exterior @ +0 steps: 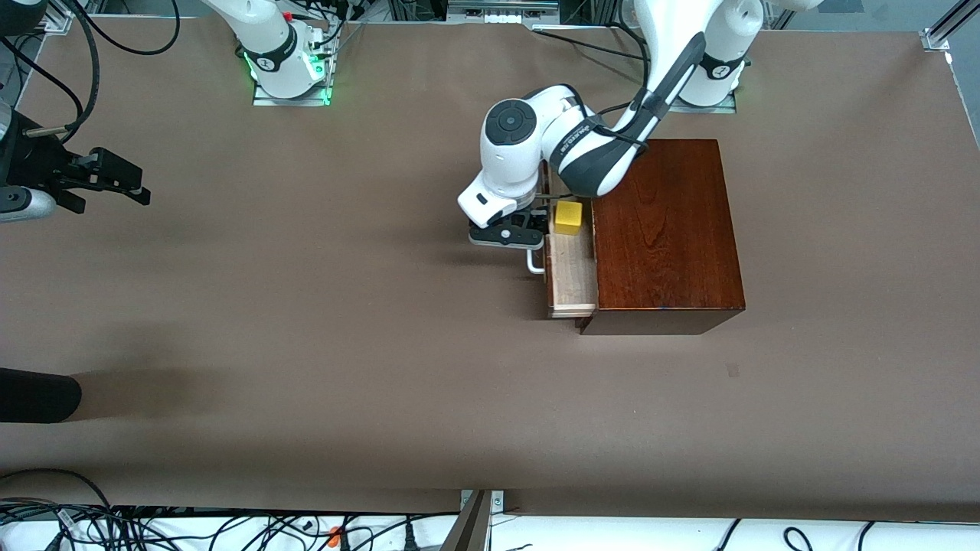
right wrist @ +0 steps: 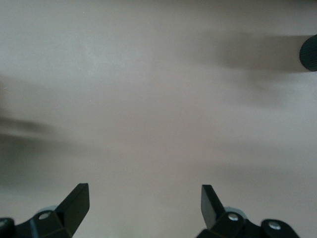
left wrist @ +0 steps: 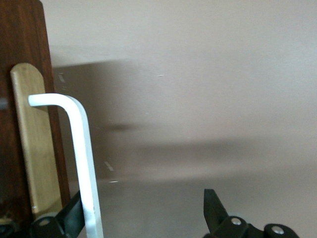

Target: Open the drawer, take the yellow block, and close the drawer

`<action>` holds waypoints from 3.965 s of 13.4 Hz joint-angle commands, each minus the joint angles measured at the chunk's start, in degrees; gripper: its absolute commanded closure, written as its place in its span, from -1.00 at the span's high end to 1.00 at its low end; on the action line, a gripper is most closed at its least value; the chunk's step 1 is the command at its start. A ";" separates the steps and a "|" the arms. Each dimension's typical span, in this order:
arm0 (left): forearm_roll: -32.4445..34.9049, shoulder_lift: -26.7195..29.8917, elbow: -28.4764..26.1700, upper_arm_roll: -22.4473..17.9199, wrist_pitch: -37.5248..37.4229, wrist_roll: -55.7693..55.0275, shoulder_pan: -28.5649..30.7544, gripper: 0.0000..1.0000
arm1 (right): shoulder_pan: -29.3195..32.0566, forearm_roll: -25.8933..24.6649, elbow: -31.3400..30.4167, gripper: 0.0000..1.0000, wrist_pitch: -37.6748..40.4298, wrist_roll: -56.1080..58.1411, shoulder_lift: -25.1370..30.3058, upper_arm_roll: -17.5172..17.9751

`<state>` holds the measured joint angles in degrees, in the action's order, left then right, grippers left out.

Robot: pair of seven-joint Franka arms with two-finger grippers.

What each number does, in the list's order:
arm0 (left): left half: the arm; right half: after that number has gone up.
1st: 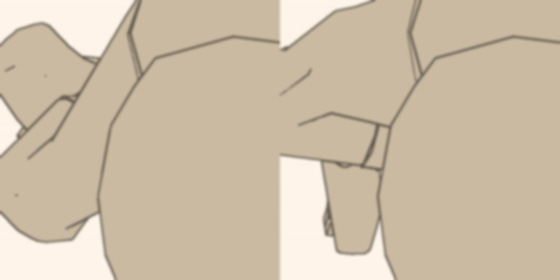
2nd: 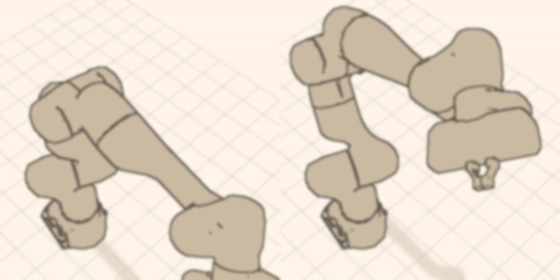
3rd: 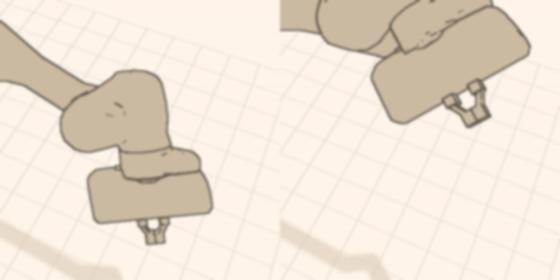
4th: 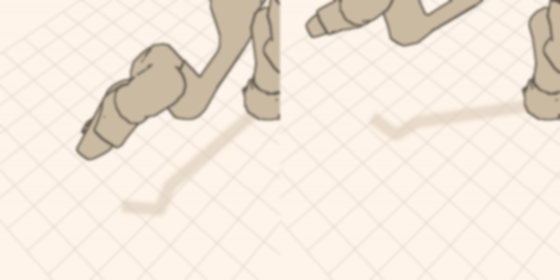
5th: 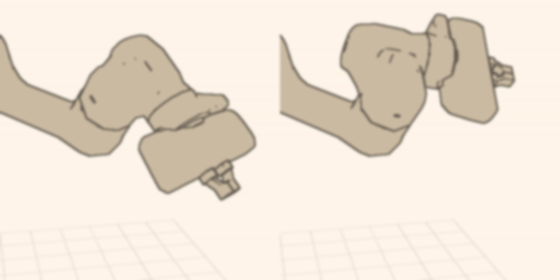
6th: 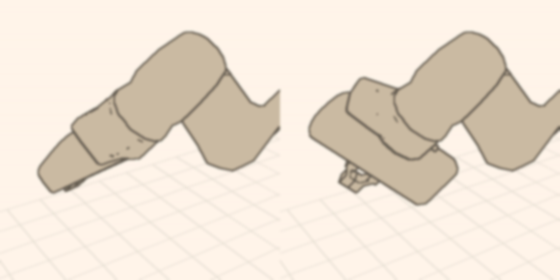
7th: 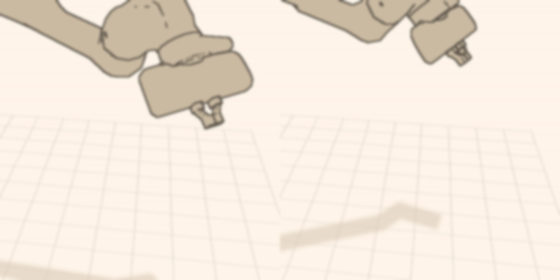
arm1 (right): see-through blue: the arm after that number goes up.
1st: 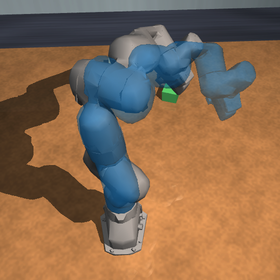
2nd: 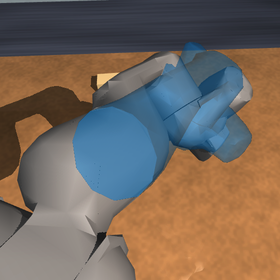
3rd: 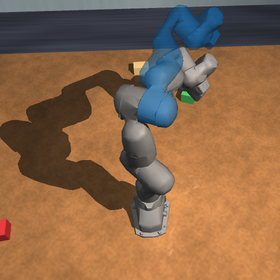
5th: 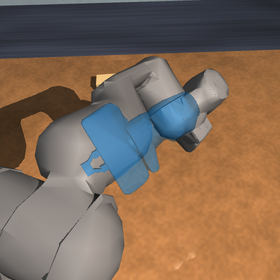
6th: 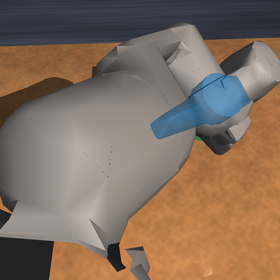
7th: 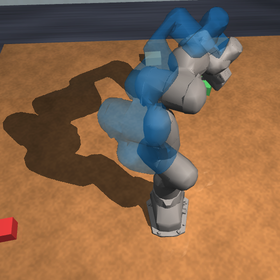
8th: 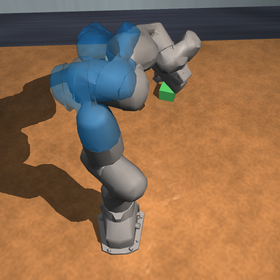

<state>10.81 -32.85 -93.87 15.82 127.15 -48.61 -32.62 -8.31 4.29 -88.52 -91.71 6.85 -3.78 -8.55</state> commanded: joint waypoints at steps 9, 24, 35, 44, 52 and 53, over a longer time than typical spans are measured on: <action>-1.15 -0.64 5.89 -0.09 -3.22 -0.53 -1.83 1.00 | 0.49 1.07 0.45 1.00 2.06 0.36 -0.18 -0.59; -3.87 13.86 17.32 -0.45 -40.92 18.09 21.16 1.00 | -14.68 1.42 0.80 1.00 6.72 6.58 -4.04 0.19; -11.34 31.07 1.96 -17.65 -35.31 45.26 25.78 1.00 | -45.82 -2.71 16.08 1.00 -16.72 8.17 -26.51 3.80; -10.73 33.29 0.35 -16.79 -37.15 47.46 26.21 1.00 | -52.69 -9.03 17.77 1.00 -31.60 12.14 -39.64 3.80; -11.08 33.20 0.53 -16.61 -37.15 47.55 26.21 1.00 | -52.07 -9.65 18.65 1.00 -31.60 14.60 -39.91 3.45; -10.99 33.11 0.53 -16.70 -36.98 47.55 26.21 1.00 | -51.90 -9.74 18.38 1.00 -31.52 14.60 -39.99 3.45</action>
<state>0.22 -0.87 -92.37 -0.65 89.66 -2.63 -6.42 -60.61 -4.84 -71.35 -123.63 20.52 -42.81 -5.15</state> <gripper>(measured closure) 0.000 0.000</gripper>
